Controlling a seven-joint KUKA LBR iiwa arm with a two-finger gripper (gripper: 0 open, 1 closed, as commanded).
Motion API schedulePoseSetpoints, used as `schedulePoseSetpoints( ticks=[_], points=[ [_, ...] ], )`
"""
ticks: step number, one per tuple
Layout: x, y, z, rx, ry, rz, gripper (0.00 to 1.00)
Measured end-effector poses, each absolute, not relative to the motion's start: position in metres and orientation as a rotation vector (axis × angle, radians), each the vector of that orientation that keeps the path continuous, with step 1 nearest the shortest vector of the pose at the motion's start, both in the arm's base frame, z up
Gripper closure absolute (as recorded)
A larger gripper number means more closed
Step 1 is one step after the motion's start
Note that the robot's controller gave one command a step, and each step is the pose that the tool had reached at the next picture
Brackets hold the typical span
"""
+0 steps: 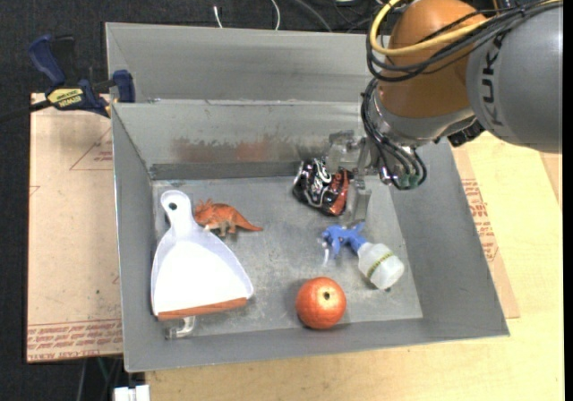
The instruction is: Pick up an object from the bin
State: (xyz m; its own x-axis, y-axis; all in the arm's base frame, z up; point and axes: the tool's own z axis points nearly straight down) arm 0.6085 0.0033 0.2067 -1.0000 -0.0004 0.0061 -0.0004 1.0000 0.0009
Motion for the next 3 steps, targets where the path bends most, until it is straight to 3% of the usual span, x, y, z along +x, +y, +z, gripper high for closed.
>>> schedulePoseSetpoints(
  ticks=[1,2,3],
  points=[
    [0.61,0.003,0.212,0.001,-3.143,-0.001,0.0],
    [0.581,-0.053,0.081,-0.03,-3.145,-0.002,0.0],
    [0.569,-0.053,0.137,0.089,-3.153,-0.004,0.0]
  ],
)
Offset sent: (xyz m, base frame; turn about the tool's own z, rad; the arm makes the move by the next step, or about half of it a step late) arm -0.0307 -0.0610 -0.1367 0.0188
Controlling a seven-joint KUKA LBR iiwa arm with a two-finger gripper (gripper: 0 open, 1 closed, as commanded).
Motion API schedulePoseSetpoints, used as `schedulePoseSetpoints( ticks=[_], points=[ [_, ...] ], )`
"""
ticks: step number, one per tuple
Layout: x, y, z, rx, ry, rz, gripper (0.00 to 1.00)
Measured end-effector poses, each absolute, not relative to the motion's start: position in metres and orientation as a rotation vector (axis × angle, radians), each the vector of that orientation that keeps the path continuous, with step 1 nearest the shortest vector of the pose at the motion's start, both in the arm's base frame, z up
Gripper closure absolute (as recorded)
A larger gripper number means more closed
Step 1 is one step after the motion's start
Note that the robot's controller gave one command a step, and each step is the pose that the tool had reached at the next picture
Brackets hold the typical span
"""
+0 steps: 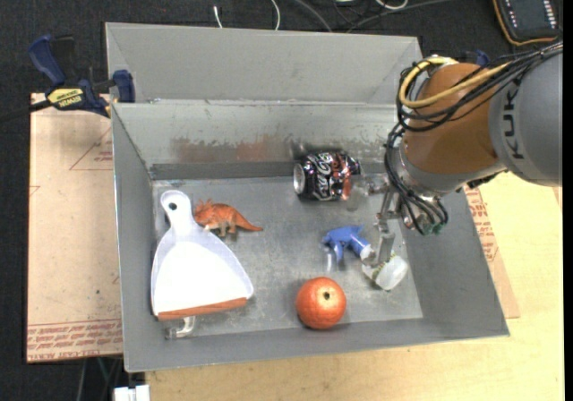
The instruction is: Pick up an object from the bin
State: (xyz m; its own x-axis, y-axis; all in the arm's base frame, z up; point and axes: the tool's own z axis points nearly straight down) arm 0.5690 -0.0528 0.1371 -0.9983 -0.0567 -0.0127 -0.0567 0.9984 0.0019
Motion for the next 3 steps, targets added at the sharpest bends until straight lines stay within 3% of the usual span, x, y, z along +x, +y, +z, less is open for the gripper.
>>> schedulePoseSetpoints(
  ticks=[1,2,3],
  points=[
    [0.577,-0.057,0.059,0.023,3.142,0.004,0.0],
    [0.577,-0.076,0.07,0.368,3.096,0.006,0.0],
    [0.581,-0.057,0.064,0.033,3.132,0.004,1.0]
  ],
)
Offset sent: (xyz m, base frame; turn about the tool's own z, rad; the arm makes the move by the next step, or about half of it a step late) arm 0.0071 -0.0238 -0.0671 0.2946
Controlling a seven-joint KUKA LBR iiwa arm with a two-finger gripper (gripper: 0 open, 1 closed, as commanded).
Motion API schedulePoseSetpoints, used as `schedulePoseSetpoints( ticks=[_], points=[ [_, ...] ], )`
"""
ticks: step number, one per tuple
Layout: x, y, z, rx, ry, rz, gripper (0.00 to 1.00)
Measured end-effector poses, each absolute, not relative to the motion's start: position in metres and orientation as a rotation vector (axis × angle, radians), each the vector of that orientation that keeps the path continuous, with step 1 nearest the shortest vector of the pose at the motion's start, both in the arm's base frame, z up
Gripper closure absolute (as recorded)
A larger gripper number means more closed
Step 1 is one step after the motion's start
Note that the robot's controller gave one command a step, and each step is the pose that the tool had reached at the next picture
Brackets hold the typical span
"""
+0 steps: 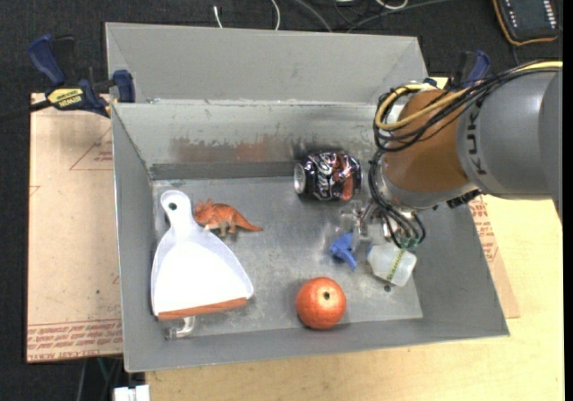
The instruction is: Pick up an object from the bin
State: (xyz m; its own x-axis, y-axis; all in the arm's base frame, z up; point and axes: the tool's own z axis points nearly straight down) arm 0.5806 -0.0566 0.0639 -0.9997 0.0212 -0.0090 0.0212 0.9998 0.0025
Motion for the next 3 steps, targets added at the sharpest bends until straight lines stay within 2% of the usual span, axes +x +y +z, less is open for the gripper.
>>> schedulePoseSetpoints(
  ticks=[1,3],
  points=[
    [0.58,-0.057,0.064,0.033,3.133,0.004,1.0],
    [0.579,-0.056,0.131,0.033,3.137,0.005,1.0]
  ],
)
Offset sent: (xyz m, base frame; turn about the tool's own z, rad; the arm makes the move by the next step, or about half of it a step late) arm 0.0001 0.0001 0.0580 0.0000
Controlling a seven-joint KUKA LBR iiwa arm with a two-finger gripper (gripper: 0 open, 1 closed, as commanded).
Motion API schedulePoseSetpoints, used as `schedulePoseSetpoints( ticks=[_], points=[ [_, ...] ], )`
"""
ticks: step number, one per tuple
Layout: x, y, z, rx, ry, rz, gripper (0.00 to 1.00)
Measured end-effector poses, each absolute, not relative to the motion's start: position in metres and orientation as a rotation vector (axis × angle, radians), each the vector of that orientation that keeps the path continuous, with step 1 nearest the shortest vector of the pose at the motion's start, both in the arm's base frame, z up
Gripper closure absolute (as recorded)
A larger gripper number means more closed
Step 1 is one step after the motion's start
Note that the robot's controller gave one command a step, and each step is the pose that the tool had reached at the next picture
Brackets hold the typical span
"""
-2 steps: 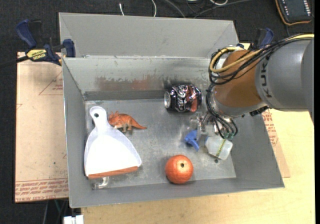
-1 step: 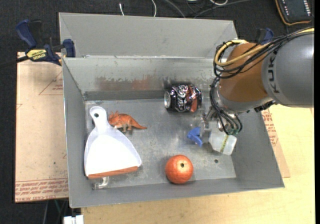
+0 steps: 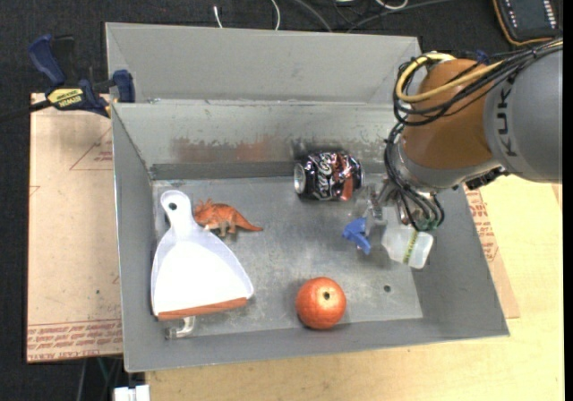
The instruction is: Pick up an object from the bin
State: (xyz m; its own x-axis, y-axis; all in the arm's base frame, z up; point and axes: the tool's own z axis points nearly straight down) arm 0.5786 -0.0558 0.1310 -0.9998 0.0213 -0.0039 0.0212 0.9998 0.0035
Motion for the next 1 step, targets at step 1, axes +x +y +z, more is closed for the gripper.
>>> schedulePoseSetpoints(
  ticks=[1],
  points=[
    [0.5791,-0.0557,0.1625,0.033,3.136,0.005,1.0]
  ],
)
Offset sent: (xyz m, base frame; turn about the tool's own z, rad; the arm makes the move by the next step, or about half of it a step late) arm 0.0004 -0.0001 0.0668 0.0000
